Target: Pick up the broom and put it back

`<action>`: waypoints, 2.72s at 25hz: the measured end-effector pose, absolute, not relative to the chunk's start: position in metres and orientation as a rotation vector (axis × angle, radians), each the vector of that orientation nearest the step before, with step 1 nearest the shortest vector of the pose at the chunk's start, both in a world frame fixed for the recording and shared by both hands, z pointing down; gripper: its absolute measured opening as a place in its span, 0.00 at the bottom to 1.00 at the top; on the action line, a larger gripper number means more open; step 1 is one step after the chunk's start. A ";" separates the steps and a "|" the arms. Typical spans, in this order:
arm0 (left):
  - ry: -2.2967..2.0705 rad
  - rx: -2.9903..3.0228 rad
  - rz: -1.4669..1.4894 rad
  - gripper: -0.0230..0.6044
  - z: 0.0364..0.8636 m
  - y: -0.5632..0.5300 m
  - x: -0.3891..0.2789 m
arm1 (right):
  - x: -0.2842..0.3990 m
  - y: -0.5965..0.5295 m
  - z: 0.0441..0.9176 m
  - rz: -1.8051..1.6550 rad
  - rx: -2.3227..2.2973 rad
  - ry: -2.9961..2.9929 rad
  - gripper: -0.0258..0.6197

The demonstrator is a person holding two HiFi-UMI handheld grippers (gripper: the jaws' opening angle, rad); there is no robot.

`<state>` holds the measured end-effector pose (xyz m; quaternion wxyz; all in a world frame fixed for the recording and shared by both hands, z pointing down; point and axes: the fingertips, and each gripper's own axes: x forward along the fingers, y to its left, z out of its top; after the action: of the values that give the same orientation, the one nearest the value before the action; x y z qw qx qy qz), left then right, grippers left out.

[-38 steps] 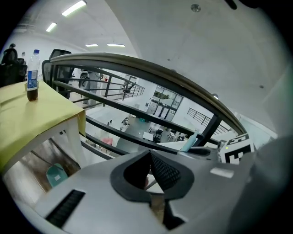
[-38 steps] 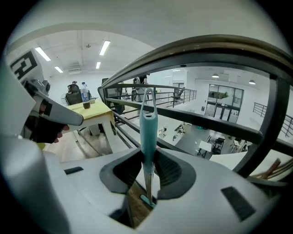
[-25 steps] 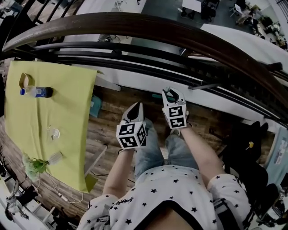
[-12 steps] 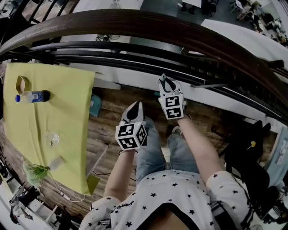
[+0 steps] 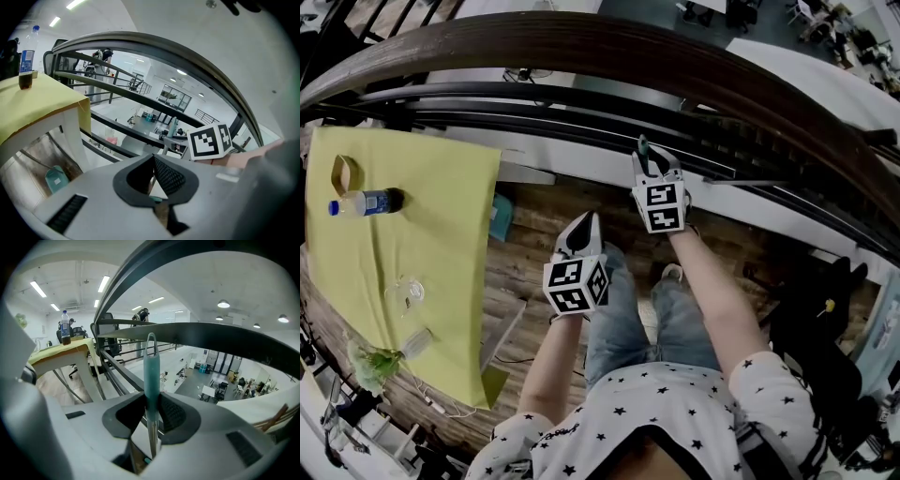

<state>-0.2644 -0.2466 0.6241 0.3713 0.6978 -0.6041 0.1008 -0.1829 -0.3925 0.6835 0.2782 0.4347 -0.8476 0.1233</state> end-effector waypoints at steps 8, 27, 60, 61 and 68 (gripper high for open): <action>-1.557 1.779 0.261 0.05 0.638 -0.256 -0.274 | -0.189 -0.418 0.698 0.339 1.167 -2.260 0.17; -1.543 1.764 0.263 0.05 0.649 -0.264 -0.274 | -0.187 -0.454 0.707 0.345 1.223 -2.223 0.18; -1.570 1.783 0.242 0.05 0.625 -0.256 -0.259 | -0.180 -0.435 0.687 0.338 1.227 -2.247 0.26; -1.574 1.782 0.239 0.05 0.623 -0.254 -0.259 | -0.179 -0.432 0.684 0.335 1.226 -2.251 0.26; -1.605 1.777 0.218 0.05 0.606 -0.242 -0.246 | -0.162 -0.409 0.662 0.328 1.232 -2.295 0.25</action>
<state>-0.2461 -0.2423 0.6059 0.3602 0.6893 -0.6228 0.0845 -0.1615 -0.4088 0.6624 0.2553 0.4538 -0.8452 0.1207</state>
